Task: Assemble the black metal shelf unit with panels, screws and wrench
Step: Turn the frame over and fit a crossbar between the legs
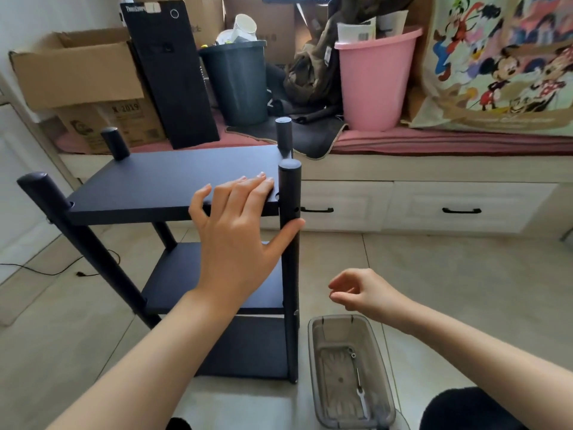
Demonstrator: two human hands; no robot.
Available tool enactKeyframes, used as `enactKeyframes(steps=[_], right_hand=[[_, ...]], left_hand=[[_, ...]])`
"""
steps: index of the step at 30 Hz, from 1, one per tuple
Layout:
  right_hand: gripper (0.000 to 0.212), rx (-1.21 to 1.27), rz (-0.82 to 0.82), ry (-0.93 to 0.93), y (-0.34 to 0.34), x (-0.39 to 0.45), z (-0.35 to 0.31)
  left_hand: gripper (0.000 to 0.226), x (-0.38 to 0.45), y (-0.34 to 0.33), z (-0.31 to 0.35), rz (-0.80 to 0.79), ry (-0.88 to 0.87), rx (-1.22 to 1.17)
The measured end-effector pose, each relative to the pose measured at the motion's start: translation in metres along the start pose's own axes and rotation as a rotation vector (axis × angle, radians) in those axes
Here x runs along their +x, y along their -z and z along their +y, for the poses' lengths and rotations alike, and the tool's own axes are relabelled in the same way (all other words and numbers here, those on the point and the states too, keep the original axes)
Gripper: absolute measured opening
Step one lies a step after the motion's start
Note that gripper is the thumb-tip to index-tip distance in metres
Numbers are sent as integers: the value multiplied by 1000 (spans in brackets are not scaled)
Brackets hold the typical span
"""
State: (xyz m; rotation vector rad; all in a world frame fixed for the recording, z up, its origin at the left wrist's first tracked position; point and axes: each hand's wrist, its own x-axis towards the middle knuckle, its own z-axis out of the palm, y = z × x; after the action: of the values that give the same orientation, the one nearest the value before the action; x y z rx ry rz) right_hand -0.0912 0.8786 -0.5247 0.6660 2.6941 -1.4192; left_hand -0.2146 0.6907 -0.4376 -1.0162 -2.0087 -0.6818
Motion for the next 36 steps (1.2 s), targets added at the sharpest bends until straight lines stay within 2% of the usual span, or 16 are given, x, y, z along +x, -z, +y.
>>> enactKeyframes(steps=[6,11,15,18,20,28,36], right_hand=[[19,33,-48,-345,-50,27,82],[13,-71,-157,-551,-101,34,146],[23,-141,-189,-675,-127,39,178],[21,-238,-229,-662,-139,50,190],[27,-294,-226,-651,-147,58,198],[38,-398,-120,-654,-175,65,216],[36,-294,-104,-591,-168,72,223]], left_hand=[[61,0,-1,1,3,4,5],[59,-3,-7,0,58,-24,31],[56,-5,-12,-1,104,-46,66],[55,-5,-14,0,126,-53,67],[55,-4,-15,-1,129,-55,72],[54,-5,-15,-2,115,-58,79],[54,-3,-15,-1,112,-56,70]])
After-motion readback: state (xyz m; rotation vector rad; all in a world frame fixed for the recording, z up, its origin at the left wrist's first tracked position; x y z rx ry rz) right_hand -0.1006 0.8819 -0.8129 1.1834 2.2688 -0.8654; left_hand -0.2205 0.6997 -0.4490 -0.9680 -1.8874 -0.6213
